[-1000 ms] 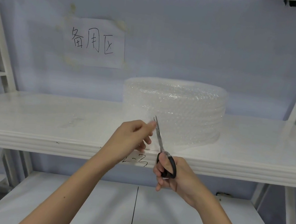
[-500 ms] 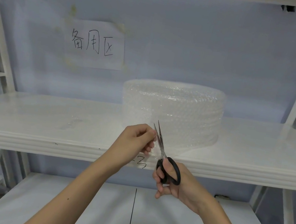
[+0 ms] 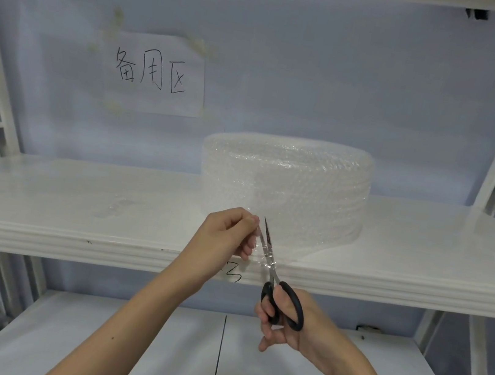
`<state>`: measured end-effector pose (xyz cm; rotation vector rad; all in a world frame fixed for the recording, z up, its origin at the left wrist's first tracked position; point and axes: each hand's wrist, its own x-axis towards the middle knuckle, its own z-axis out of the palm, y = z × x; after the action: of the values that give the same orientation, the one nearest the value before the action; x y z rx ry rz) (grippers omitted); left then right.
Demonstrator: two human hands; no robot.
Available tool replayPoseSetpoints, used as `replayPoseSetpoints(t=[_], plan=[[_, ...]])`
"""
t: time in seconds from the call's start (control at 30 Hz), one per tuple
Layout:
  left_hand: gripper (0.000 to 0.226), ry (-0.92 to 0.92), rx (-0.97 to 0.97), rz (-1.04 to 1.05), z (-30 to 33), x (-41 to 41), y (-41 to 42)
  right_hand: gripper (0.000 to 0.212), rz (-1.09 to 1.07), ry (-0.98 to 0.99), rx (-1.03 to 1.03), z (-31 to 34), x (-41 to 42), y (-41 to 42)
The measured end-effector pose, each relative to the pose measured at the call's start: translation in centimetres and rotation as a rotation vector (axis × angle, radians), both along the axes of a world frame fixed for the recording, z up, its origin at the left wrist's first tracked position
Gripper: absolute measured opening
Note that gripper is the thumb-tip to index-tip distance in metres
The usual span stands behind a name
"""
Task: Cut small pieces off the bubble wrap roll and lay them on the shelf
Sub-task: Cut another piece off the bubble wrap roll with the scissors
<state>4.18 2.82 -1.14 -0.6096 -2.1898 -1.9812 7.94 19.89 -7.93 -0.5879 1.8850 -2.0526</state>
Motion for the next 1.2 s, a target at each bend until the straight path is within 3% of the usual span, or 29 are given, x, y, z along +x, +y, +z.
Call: replayPoseSetpoints(t=[0.3, 0.5, 0.83, 1.0, 1.2], plan=[[0.030, 0.014, -0.026, -0.035, -0.1, 0.4, -0.1, 0.055, -0.024, 0.004, -0.005, 0.7, -0.6, -0.5], [0.029, 0.040, -0.060, -0.034, -0.1, 0.3, -0.5, 0.042, -0.054, 0.011, -0.002, 2.8, -1.3, -1.5], [0.027, 0.037, -0.063, -0.059, -0.2, 0.2, -1.0, 0.046, -0.110, 0.074, 0.038, 4.2, -1.9, -2.2], [0.023, 0.037, -0.113, -0.148, -0.3, 0.7, -1.0, 0.072, -0.080, 0.090, 0.030, 4.6, -2.5, -2.1], [0.025, 0.044, -0.126, -0.157, 0.0, 0.7, -1.2, 0.063, -0.125, 0.133, 0.048, 5.5, -2.9, -2.2]])
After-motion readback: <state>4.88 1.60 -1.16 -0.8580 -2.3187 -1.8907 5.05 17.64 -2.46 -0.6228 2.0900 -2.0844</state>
